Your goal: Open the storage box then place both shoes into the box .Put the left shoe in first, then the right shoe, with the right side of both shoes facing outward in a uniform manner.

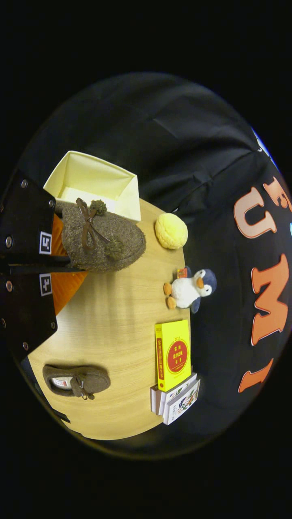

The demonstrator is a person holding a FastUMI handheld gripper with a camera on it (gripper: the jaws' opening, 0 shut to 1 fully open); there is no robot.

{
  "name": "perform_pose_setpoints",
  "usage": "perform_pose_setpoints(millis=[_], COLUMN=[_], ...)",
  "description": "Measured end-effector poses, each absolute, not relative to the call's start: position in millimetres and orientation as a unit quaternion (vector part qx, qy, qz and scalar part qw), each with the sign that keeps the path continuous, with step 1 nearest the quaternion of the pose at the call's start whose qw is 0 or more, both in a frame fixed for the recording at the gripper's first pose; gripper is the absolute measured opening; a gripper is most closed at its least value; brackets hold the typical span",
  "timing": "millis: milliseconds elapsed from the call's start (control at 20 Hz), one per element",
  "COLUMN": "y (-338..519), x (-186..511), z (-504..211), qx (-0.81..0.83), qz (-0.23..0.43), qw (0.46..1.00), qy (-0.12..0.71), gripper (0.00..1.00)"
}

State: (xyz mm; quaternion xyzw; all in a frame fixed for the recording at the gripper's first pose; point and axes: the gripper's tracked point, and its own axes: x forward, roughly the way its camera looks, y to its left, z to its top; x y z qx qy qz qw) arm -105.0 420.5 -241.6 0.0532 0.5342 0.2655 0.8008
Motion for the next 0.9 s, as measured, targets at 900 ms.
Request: perform_pose_setpoints(millis=[900], y=[602.7], x=[-157.6], z=[-268.3], qx=[0.020], qz=[0.287], qw=[0.751], qy=[0.595], gripper=[0.03])
